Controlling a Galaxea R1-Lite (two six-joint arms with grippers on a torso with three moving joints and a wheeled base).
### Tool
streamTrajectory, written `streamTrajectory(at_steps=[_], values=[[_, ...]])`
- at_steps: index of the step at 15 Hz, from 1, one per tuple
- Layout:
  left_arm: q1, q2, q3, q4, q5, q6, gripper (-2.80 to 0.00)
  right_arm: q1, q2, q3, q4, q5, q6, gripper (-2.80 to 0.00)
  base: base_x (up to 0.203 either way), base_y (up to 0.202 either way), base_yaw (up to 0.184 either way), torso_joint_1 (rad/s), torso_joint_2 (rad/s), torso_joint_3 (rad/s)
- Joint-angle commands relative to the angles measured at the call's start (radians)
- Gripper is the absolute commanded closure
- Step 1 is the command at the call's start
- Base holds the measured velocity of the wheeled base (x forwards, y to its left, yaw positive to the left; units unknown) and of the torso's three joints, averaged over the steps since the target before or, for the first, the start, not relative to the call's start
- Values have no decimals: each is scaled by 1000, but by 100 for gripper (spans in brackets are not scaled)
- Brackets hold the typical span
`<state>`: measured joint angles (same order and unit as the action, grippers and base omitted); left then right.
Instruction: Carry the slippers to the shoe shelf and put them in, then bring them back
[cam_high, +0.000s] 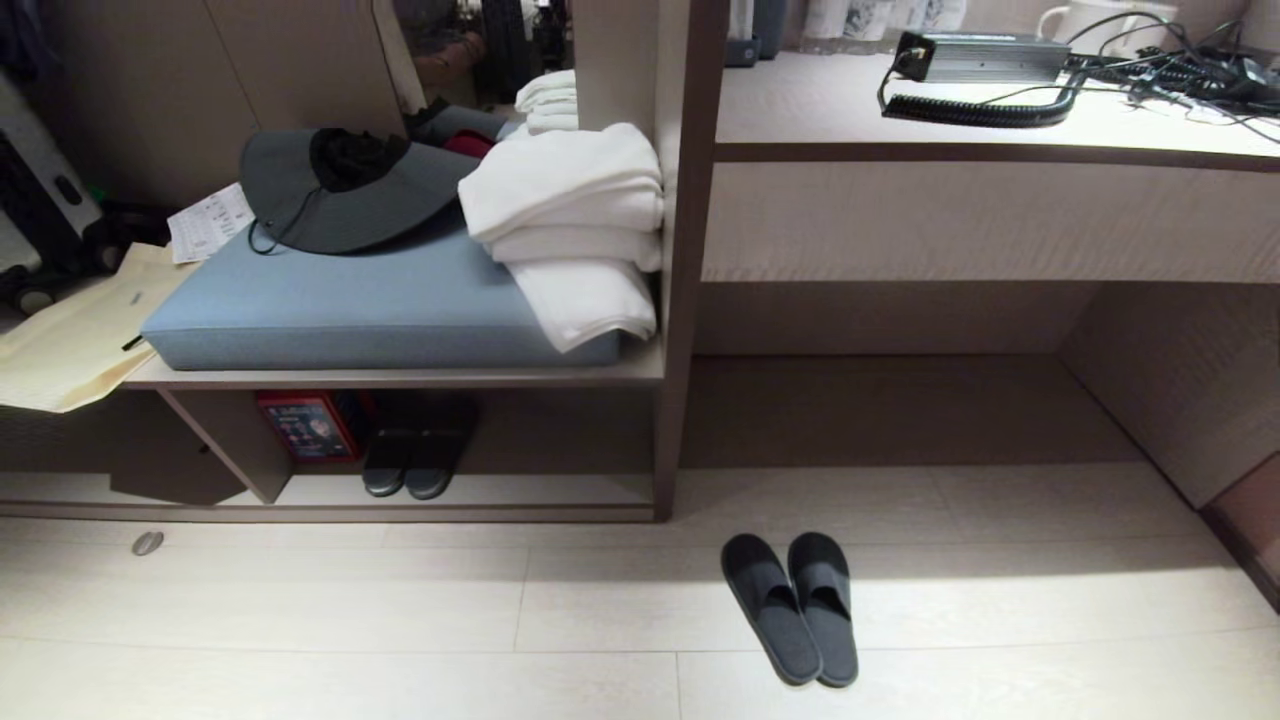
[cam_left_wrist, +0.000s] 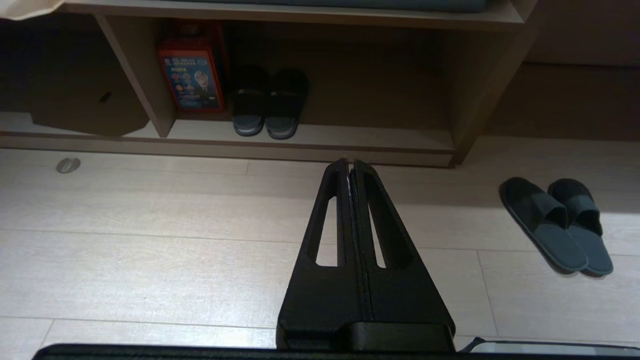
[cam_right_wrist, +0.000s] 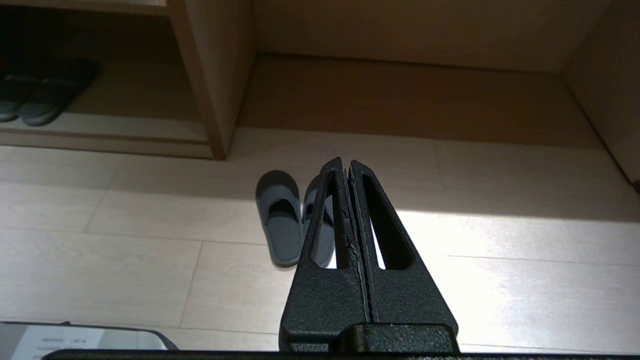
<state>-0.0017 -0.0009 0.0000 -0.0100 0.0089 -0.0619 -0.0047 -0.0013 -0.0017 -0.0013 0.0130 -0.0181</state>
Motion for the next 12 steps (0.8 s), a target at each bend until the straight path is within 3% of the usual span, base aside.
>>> streamTrajectory(at_steps=[1,12], values=[[0,1,0,-1,0,-1,0,0,0,0,0,1,0,0,0,0,0,2,2,199],[0,1,0,-1,0,-2,0,0,-1,0,0,1,0,0,0,0,0,2,0,201]])
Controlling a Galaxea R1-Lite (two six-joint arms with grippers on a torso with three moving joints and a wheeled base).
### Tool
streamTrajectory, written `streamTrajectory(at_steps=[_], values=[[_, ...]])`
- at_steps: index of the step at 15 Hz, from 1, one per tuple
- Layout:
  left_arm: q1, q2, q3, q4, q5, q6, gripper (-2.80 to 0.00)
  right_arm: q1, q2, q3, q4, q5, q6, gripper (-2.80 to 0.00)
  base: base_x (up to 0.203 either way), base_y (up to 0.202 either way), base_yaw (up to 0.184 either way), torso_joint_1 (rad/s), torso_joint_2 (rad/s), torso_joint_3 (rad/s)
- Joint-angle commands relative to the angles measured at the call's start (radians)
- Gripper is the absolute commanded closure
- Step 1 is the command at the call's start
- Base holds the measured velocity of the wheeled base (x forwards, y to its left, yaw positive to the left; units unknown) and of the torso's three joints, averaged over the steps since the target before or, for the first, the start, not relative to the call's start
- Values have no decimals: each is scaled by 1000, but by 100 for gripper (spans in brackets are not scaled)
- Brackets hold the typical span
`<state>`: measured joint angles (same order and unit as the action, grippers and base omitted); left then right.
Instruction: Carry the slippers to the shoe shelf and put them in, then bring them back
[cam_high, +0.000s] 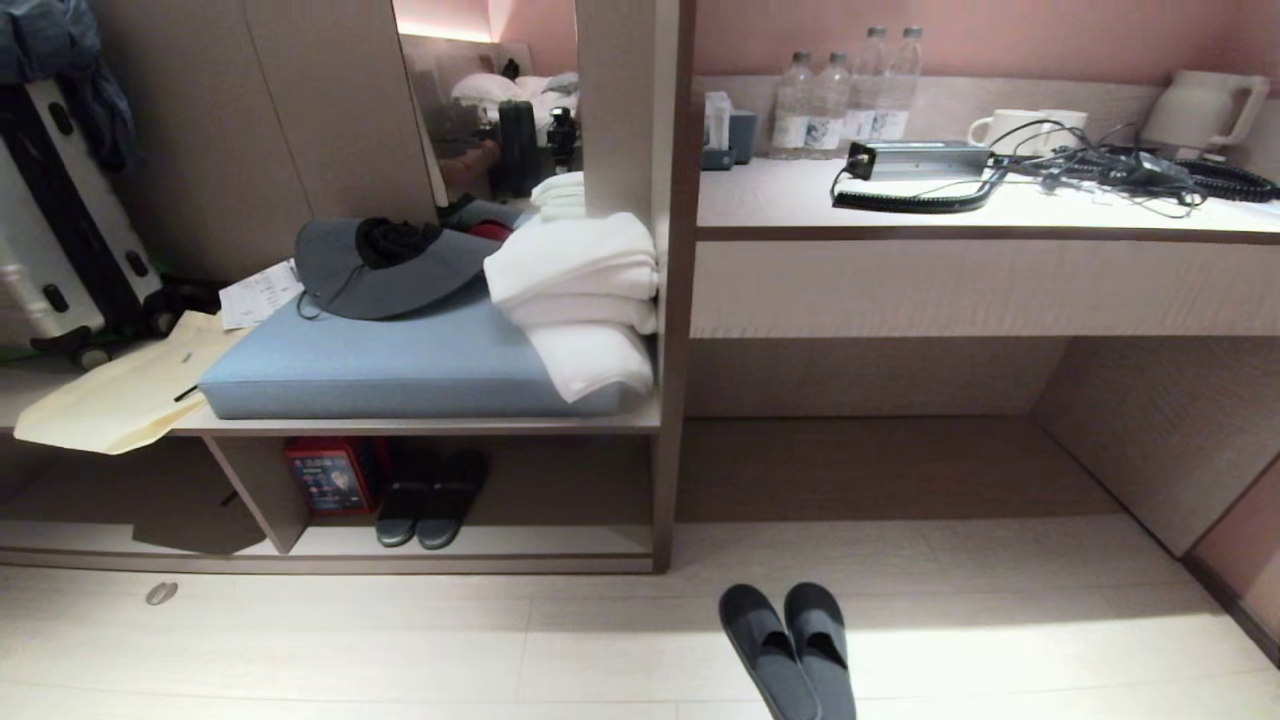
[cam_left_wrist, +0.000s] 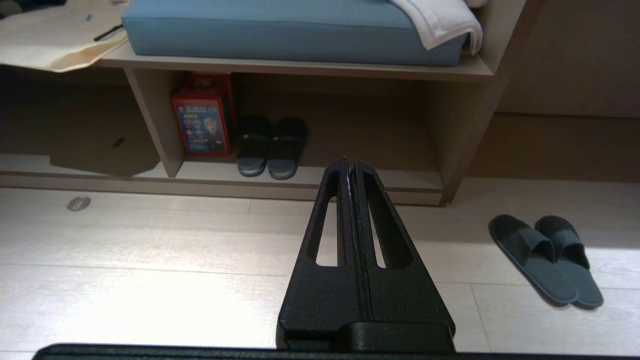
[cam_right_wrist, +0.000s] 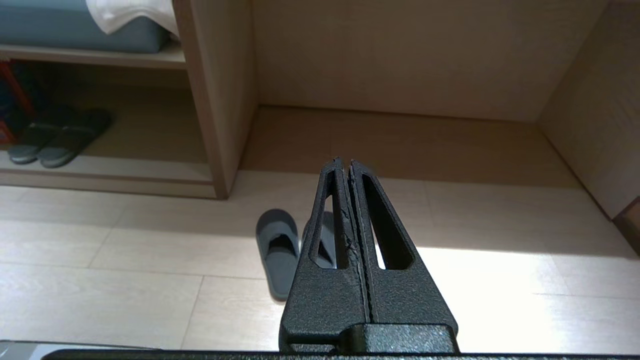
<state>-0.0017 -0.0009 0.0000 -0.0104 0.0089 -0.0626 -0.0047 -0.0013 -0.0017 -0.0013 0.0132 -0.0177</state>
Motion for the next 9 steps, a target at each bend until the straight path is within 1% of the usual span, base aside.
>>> streamTrajectory(at_steps=[1,5,9], values=[[0,1,0,0,0,0,0,0,-1,0,0,1,-1,0,0,0,0,2,2,188],[0,1,0,0,0,0,0,0,0,0,0,1,-1,0,0,0,0,1,3,58],[0,-1,0,-1,0,0,0,0,0,0,0,1,1,0,0,0,0,0,0,0]])
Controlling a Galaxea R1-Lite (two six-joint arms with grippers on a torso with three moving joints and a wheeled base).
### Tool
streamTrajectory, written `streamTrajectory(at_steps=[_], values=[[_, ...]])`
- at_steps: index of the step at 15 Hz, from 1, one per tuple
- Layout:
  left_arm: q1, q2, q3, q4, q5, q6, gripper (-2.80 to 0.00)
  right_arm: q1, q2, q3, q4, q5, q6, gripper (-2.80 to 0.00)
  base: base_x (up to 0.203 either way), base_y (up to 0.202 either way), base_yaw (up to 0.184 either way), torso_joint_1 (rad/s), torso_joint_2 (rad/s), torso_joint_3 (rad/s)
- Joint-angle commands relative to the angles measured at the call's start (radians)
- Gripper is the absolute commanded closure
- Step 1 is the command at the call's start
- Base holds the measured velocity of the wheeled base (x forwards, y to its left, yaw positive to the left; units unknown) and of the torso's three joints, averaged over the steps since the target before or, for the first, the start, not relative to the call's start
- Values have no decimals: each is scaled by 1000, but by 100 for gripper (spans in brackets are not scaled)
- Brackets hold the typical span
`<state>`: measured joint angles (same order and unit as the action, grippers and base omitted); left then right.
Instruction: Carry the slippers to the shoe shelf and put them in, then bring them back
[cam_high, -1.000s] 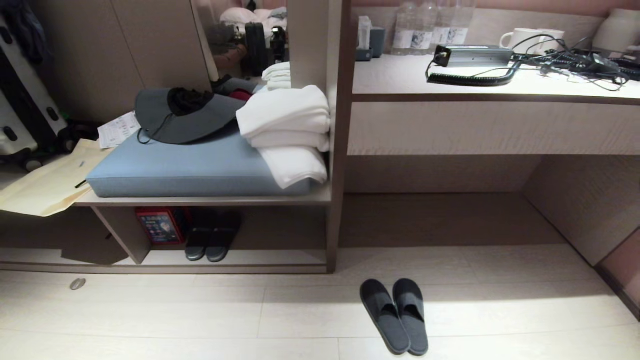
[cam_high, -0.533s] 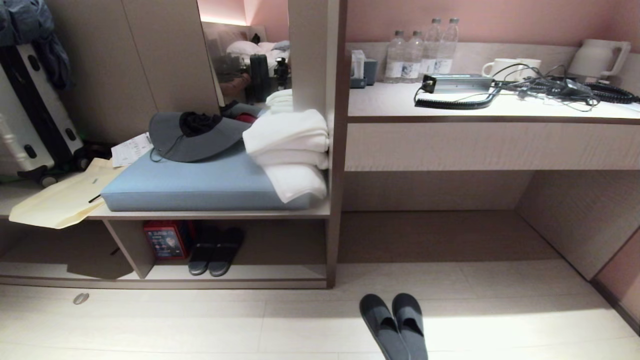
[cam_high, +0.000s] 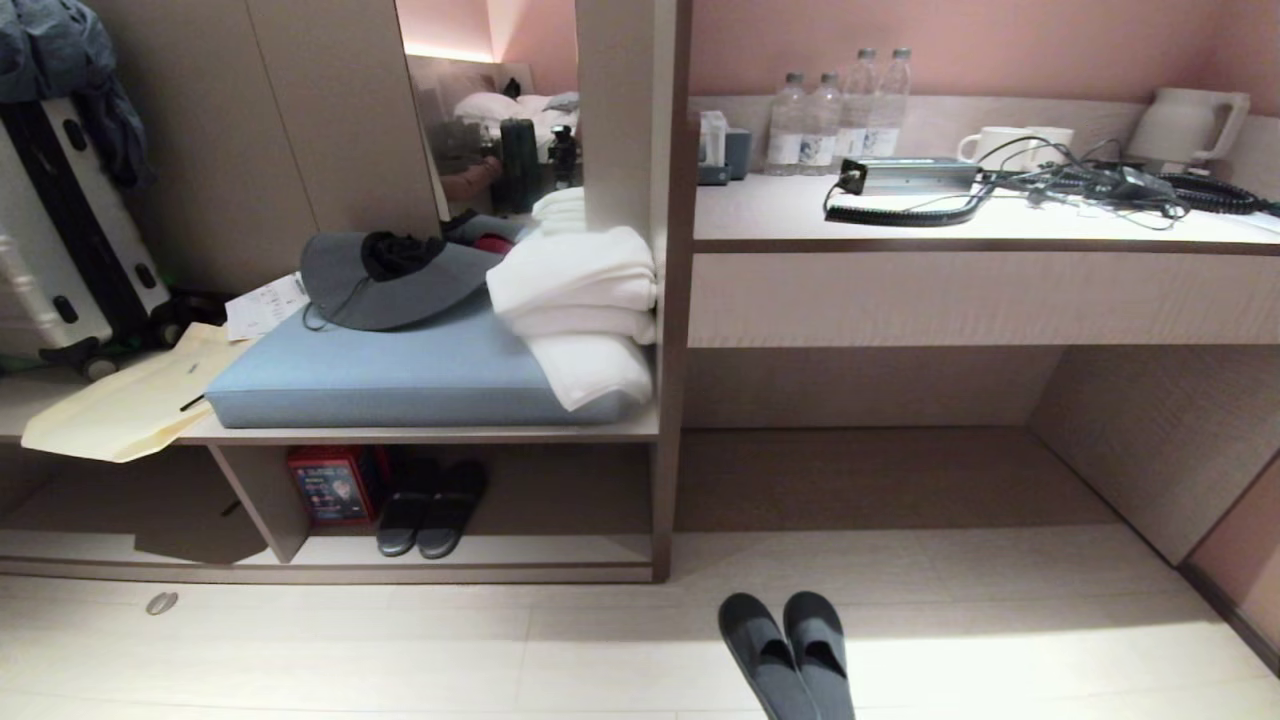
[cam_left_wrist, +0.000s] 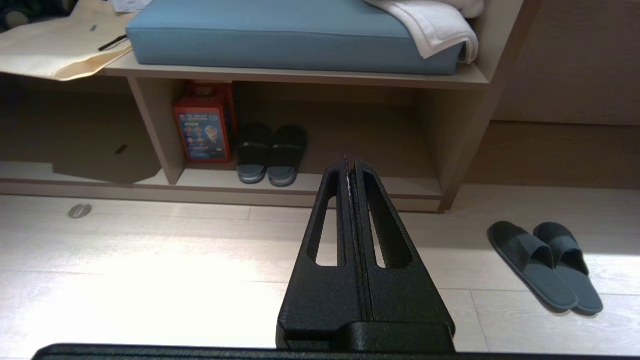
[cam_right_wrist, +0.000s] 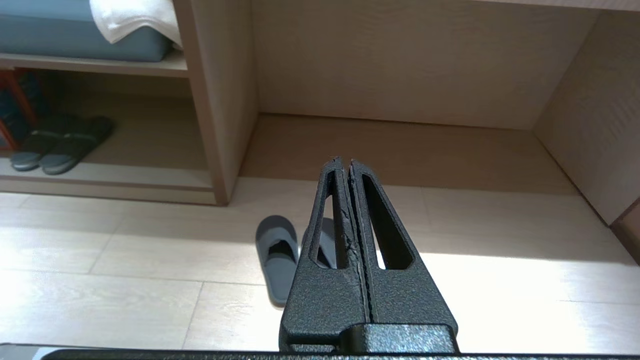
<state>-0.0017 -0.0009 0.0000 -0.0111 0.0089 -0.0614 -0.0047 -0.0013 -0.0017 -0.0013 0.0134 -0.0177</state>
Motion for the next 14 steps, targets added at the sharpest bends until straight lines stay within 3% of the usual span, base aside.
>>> streamTrajectory(at_steps=[1,4,14], values=[[0,0,0,0,0,-1,0,0,-1,0,0,0,-1,0,0,0,0,0,0,0],[0,-1,0,0,0,-1,0,0,0,-1,0,0,0,0,-2,87,-2,3,3,5],[0,0,0,0,1,-1,0,0,0,0,0,0,1,0,0,195,-2,2,2,3]])
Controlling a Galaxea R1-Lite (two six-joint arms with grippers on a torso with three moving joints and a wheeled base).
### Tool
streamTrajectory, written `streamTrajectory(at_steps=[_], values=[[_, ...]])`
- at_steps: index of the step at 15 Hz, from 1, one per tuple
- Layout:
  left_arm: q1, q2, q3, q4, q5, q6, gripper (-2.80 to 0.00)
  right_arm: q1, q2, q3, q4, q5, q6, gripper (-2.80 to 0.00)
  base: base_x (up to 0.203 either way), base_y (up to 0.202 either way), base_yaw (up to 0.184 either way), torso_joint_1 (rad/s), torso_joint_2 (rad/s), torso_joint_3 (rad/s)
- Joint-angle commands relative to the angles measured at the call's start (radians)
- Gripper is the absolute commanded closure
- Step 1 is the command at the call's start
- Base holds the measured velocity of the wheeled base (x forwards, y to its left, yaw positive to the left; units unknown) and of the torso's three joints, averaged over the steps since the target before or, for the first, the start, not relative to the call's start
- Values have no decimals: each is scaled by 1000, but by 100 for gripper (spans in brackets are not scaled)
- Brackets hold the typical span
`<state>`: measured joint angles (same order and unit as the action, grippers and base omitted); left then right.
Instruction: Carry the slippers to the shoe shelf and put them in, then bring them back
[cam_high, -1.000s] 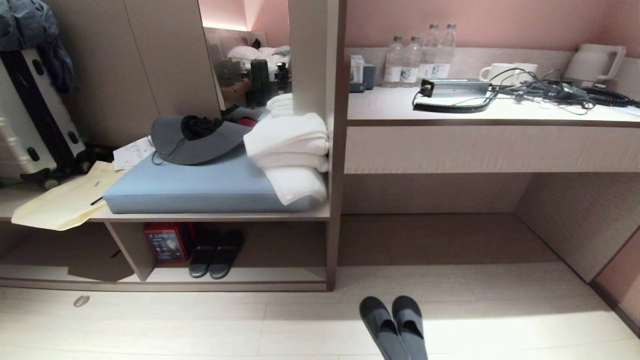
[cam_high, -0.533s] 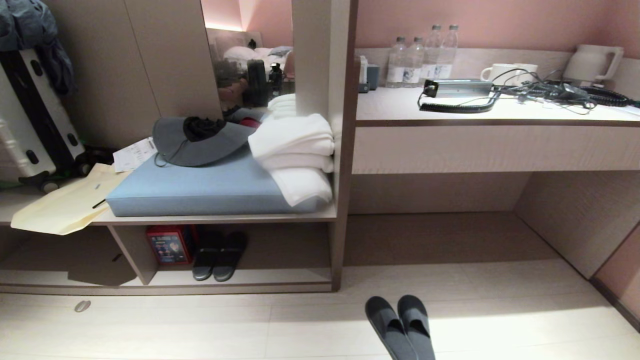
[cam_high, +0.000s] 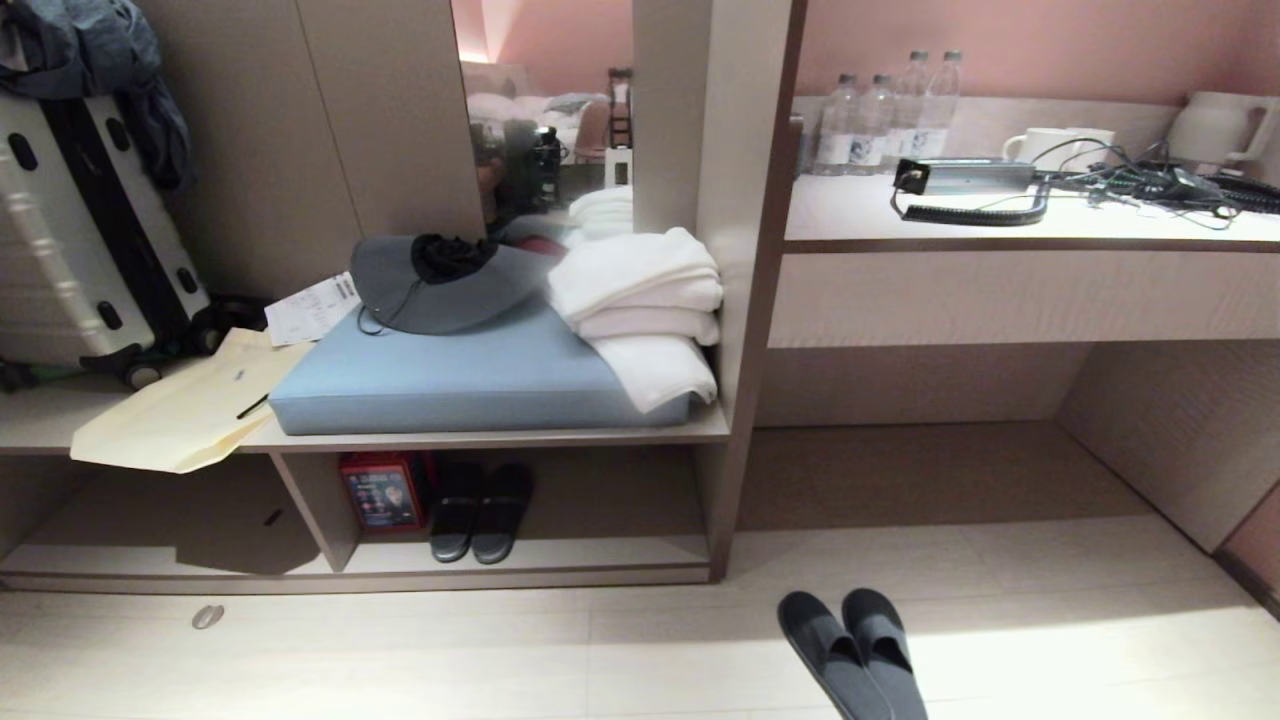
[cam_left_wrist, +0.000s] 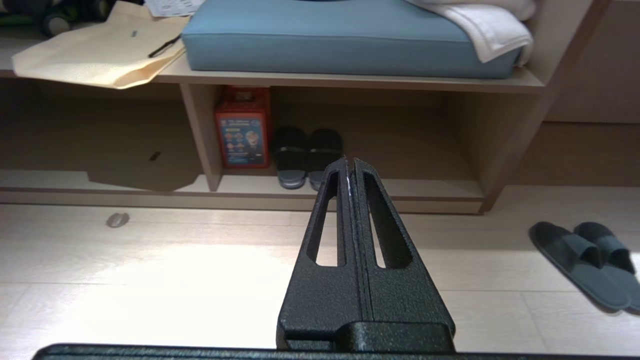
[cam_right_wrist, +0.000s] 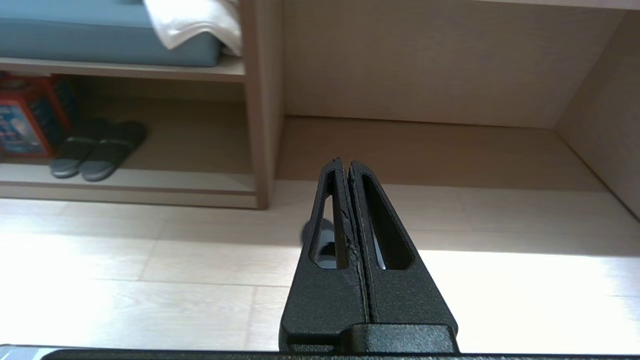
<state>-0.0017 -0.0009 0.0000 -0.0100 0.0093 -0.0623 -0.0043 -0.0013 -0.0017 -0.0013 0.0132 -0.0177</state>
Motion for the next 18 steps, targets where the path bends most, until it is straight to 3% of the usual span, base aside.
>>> streamTrajectory(at_steps=[1,18], values=[[0,0,0,-1,0,-1,0,0,0,-1,0,1,-1,0,0,196,-4,0,4,9],[0,1,0,-1,0,-1,0,0,0,0,0,1,-1,0,0,196,-1,2,2,2]])
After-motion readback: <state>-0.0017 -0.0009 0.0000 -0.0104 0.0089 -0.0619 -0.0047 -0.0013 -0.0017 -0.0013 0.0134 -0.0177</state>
